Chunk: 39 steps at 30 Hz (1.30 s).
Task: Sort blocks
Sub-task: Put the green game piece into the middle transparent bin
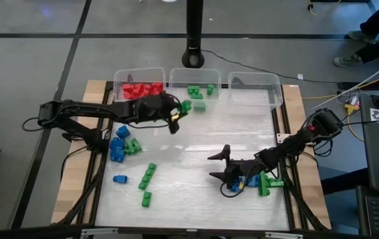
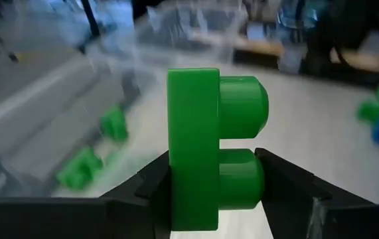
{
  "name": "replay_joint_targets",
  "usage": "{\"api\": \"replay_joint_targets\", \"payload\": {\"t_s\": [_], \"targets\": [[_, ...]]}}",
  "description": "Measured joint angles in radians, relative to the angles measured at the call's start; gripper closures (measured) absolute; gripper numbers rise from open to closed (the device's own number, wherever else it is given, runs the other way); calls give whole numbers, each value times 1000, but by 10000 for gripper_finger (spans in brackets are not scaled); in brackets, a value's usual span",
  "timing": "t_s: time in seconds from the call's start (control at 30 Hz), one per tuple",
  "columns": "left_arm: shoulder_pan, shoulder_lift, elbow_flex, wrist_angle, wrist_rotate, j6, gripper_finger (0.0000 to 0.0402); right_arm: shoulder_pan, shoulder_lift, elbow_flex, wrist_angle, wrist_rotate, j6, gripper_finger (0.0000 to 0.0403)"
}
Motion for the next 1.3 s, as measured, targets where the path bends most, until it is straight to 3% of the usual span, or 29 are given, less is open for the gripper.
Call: {"api": "replay_joint_targets", "payload": {"t_s": [0.2, 0.47, 0.83, 1.07, 1.3], "targets": [[102, 108, 15, 199, 0, 92, 234, 0, 0, 0, 2, 41, -1, 59], [229, 254, 158, 115, 0, 115, 223, 0, 0, 0, 0, 43, -1, 59], [310, 277, 168, 41, 0, 89, 165, 0, 0, 0, -3, 43, 1, 59], [212, 143, 168, -151, 0, 74, 147, 0, 0, 0, -3, 42, 2, 59], [-81, -19, 168, -456, 4, -46, 147, 0, 0, 0, 2, 42, 7, 59]]}}
